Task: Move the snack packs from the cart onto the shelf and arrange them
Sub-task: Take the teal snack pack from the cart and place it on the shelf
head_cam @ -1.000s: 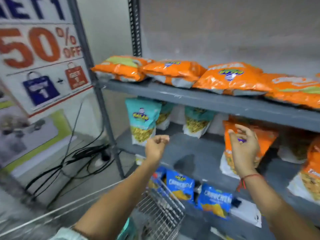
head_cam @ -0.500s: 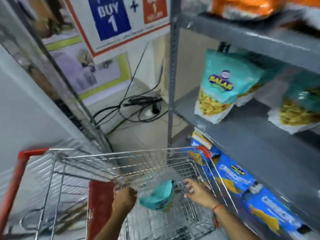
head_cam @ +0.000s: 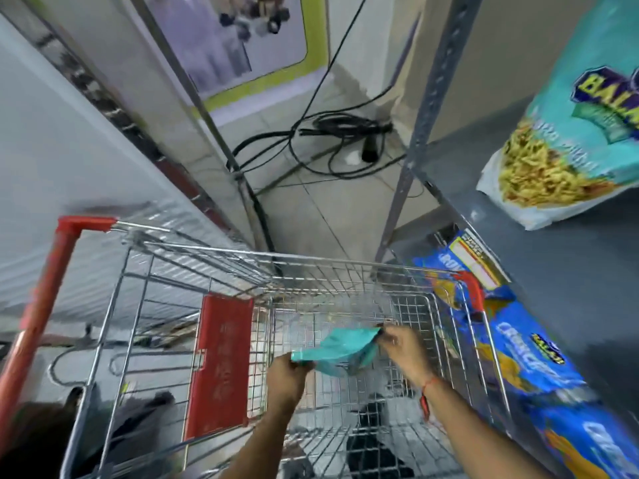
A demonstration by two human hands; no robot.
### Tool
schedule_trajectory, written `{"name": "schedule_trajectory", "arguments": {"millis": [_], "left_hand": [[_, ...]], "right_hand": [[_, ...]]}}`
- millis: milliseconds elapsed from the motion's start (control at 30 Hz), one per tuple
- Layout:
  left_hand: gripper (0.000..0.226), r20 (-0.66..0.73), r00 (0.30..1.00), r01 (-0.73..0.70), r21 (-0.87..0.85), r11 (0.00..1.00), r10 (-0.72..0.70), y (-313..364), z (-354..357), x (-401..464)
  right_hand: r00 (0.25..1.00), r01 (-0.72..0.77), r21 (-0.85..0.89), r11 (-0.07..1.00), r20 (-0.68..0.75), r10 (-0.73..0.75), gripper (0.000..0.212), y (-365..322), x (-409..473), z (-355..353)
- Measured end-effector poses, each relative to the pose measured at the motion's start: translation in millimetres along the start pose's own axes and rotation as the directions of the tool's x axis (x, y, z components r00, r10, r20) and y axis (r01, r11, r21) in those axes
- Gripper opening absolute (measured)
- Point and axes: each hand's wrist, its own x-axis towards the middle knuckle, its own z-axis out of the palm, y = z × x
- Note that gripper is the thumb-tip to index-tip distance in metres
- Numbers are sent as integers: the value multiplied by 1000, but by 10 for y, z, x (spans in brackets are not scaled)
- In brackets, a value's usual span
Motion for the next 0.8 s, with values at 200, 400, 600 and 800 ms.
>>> {"name": "schedule_trajectory", "arguments": {"millis": [200,400,600,800], "left_hand": [[17,70,990,-105,-247,963,126,427,-198,-4],[5,174,877,-347,-413,842,447,1208,-384,-229],[15,246,602,-560,-549,621,760,2246,-778,-963],[13,257,271,-648,-664,373,928,3290,-1282,-2067]], "right_hand": [[980,15,59,998,-200,-3,18,-166,-310,-197],[842,129,26,991,-531,-95,42,-619,-927,-678],[556,195,-89,977,-810,-185,52,-1576,-1976,-1296],[232,324,-136,936,-948,-218,38,-2574,-3177,-1858]]}}
